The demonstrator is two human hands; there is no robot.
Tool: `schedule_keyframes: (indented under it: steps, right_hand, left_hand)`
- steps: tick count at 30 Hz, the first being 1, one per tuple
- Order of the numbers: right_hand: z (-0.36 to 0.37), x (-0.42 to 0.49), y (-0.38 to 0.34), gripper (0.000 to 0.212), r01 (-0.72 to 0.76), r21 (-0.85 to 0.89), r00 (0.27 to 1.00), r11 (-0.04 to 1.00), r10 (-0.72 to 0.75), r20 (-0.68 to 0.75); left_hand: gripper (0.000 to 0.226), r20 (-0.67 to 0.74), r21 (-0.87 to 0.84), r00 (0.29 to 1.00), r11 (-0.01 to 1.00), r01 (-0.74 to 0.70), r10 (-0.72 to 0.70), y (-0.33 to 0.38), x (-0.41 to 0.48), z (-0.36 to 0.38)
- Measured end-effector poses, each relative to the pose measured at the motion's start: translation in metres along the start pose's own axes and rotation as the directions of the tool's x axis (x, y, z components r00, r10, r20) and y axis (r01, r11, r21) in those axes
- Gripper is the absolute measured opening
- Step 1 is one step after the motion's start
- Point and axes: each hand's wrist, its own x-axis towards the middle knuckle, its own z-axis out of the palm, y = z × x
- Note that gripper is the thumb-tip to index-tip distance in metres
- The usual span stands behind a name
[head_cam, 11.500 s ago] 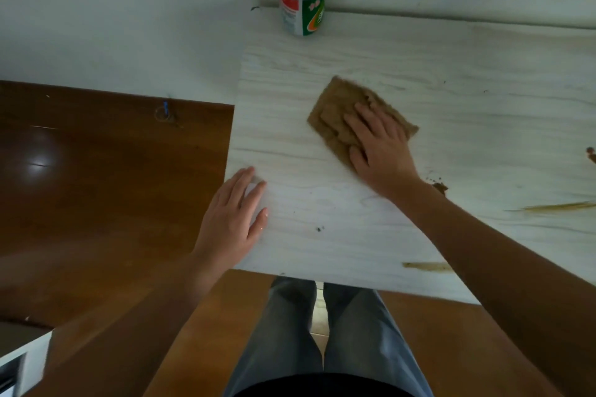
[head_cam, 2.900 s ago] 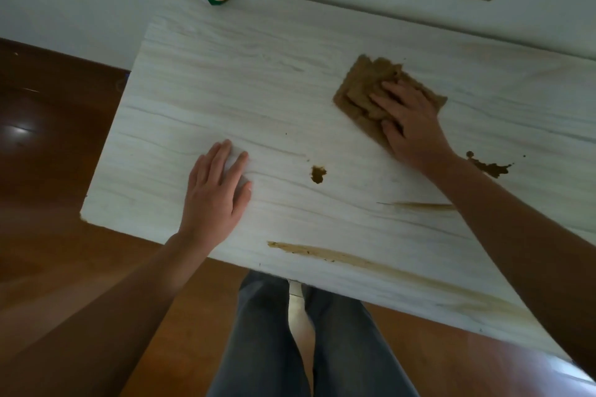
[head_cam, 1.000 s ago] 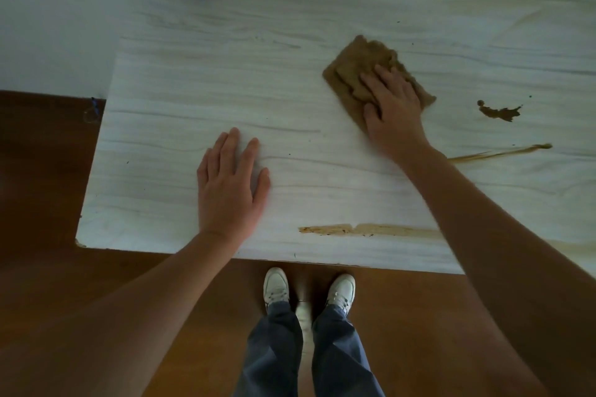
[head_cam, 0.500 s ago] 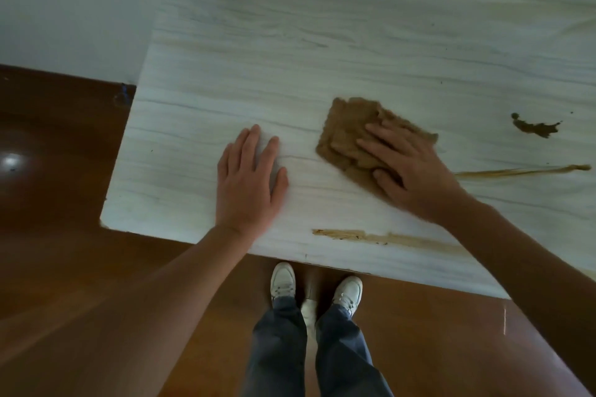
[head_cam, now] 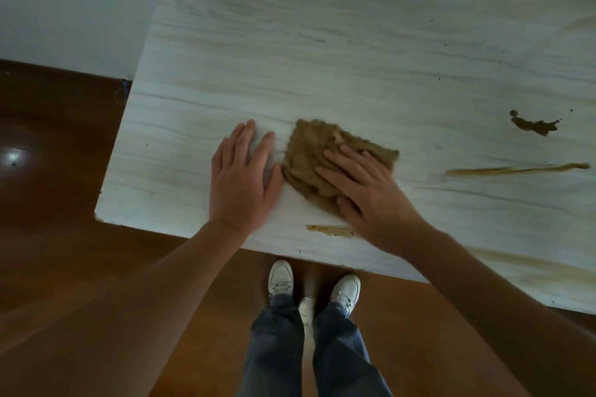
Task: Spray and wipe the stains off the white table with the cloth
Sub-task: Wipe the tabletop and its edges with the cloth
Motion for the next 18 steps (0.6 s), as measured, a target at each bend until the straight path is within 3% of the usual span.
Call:
schedule_keyframes:
  steps: [2,6,10,12,14,16,18]
  right_hand:
    - [-0.011,-0.014,0.023,0.056,0.004,-0.046,0.999,0.999,-0.002,0.033]
    - [-0.035,0.004,0.075,0.059,-0.166,-0.059,0.982,0.984,0.160,-0.097]
    - [-0.040,0.052,0.080,0.059,-0.489,0.046,0.838,0.871,0.484,-0.253]
    - [-0.029,0.072,0.060,0.059,-0.565,0.036,0.789,0.824,0.553,-0.267]
    - [-0.015,0.077,0.035,0.059,-0.473,-0.015,0.857,0.881,0.456,-0.241]
    - [-0.006,0.063,0.019,0.058,-0.277,-0.059,0.948,0.959,0.263,-0.177]
    - [-0.009,0.043,0.020,0.056,-0.071,-0.079,0.996,0.994,0.067,-0.054]
  left_hand:
    - [0.053,0.008,0.002,1.000,1.000,0.002,-0.002,0.000,0.000,0.000]
    - [0.052,0.014,0.006,1.000,1.000,-0.004,0.004,0.001,0.001,-0.001]
    - [0.052,0.015,0.004,1.000,1.000,-0.003,0.003,0.001,0.000,-0.002]
    - [0.052,0.026,0.004,1.000,1.000,0.004,-0.004,0.001,0.000,-0.002]
    - [0.053,0.036,0.008,0.999,1.000,0.006,-0.007,0.001,0.000,-0.002]
    - [0.053,0.039,0.004,0.999,1.000,0.006,-0.006,0.001,0.001,-0.002]
    - [0.054,0.048,-0.001,0.999,1.000,0.010,-0.010,0.001,0.000,-0.002]
